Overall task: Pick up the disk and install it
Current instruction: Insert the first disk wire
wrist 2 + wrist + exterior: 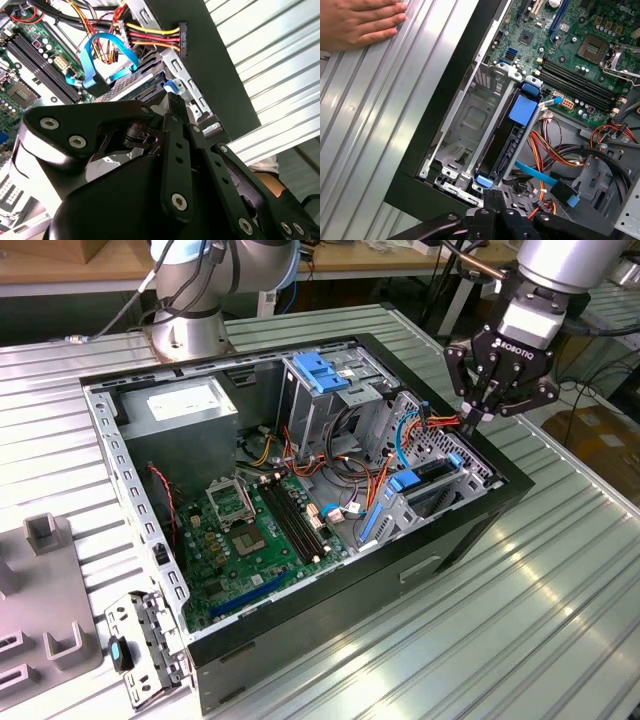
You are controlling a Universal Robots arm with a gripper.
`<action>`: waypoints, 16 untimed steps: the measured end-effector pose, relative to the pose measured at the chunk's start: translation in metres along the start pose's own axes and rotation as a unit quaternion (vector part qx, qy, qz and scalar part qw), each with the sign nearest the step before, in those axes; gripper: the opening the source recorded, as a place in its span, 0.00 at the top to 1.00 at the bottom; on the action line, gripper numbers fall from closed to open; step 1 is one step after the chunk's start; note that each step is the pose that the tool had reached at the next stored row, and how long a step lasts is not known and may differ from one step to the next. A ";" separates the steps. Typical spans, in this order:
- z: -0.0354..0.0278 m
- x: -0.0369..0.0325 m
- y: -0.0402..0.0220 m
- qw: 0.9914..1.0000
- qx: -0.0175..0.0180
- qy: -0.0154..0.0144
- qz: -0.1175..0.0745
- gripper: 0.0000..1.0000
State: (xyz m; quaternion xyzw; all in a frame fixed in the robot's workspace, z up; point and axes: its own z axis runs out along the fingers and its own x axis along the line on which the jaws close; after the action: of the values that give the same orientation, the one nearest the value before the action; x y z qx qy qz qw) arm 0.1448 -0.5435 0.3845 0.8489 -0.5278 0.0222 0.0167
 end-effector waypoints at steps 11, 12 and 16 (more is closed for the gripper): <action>0.0000 -0.0011 -0.0181 1.000 0.001 0.000 -0.017 0.76; -0.0001 -0.0012 -0.0194 1.000 0.001 0.000 -0.019 0.76; 0.0001 -0.0027 -0.0254 0.999 0.002 0.000 -0.034 0.62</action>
State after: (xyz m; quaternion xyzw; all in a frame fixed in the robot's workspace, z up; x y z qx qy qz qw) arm 0.1664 -0.5298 0.3841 0.8664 -0.4986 0.0227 0.0159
